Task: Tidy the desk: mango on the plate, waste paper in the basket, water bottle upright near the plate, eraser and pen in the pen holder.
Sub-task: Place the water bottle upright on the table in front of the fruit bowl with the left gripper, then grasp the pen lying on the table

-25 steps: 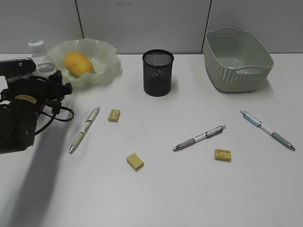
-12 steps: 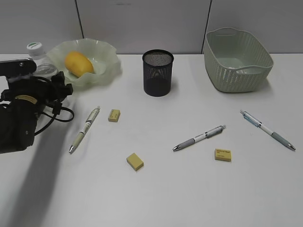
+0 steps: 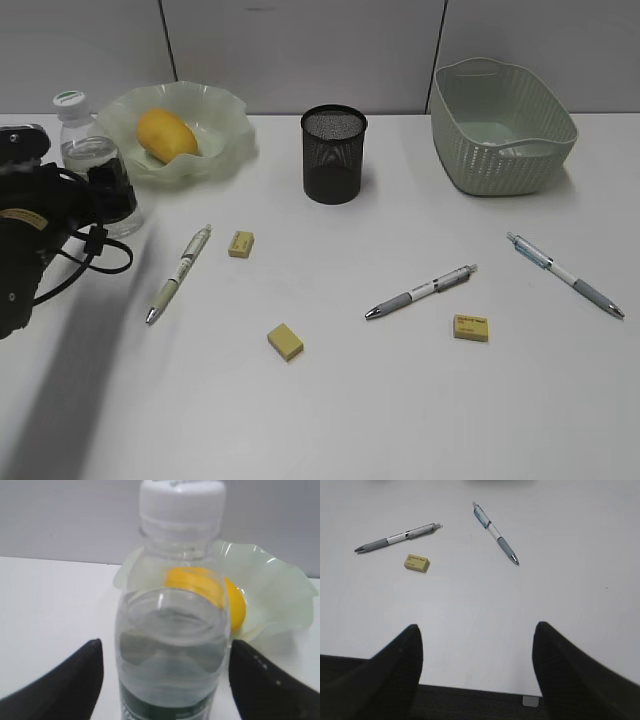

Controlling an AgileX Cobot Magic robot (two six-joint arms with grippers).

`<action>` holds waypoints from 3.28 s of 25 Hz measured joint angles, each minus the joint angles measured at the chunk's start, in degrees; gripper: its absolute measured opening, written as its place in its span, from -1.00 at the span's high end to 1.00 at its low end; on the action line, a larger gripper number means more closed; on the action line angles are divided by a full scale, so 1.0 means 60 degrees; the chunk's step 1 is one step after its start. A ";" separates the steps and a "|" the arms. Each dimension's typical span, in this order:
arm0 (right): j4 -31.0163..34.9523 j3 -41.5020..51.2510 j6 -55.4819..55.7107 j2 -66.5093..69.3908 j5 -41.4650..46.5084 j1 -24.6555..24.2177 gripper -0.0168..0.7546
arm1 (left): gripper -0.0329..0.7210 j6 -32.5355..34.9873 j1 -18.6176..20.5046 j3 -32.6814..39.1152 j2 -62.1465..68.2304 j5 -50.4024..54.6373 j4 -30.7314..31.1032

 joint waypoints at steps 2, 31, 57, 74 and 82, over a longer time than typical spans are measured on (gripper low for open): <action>0.0000 0.0000 0.0000 0.0000 0.0000 0.0000 -0.45 | -0.66 0.0000 0.0000 0.0323 -0.0302 0.0167 0.0233; 0.0000 0.0000 0.0008 0.0002 -0.0080 0.0000 -0.45 | -0.39 0.0000 0.0000 -0.3224 -0.7102 2.1264 0.3200; -0.0085 -0.0340 0.0008 0.3654 -0.0408 0.0000 -0.45 | -0.27 0.0000 0.0000 0.0488 -1.5773 2.0412 0.3191; -0.0368 -0.6189 -0.1349 1.1996 0.0313 0.0000 -0.34 | -0.26 0.0000 0.0000 0.0564 -1.5779 2.0499 0.3200; -0.0684 -0.7384 -0.2661 1.4122 0.0210 0.0000 -0.34 | -0.25 0.0000 0.0000 0.0564 -1.5779 2.0499 0.3200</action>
